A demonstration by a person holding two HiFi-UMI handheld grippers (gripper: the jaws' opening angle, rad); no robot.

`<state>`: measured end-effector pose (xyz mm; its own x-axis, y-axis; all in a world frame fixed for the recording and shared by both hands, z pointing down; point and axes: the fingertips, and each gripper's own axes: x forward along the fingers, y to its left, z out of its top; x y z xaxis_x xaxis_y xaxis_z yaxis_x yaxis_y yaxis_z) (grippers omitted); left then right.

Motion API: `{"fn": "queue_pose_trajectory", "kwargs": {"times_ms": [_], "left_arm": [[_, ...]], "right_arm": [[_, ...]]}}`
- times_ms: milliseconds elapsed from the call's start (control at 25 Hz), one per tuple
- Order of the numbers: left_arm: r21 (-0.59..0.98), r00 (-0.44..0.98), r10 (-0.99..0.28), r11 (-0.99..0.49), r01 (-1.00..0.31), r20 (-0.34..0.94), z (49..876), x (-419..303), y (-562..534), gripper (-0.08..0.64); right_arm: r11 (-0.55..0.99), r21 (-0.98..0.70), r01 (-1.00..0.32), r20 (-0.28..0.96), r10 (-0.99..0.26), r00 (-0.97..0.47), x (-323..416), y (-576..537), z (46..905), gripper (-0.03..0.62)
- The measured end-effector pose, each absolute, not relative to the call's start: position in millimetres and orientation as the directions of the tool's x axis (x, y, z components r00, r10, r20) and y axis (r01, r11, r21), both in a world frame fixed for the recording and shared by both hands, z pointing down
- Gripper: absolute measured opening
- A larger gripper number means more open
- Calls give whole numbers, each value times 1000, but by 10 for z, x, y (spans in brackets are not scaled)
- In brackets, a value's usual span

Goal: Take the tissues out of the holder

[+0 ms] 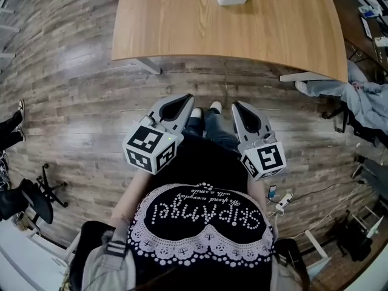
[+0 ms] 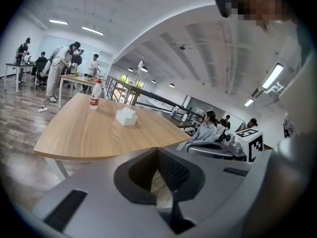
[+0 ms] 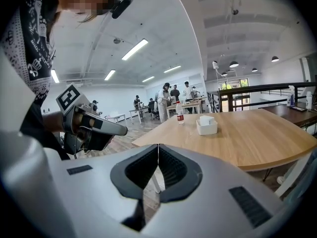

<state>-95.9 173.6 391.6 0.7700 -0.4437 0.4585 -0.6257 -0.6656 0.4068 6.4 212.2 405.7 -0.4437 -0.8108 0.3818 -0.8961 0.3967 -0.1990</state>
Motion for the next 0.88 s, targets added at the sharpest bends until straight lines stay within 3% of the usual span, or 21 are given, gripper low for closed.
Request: {"fn": "queue_pose_trajectory", "kwargs": {"times_ms": [480,880], "left_arm": [[416,738,-464,-619,-666,490,4011,-588,1375,6],[387,731,-519,-624,-679,443,3829,50,888,6]], "right_arm": [[451,-217,-866,388,-774,-501,423,1661,4163,12],[503,-220,-836,359,-755,-549,934,1081,4154,11]]}}
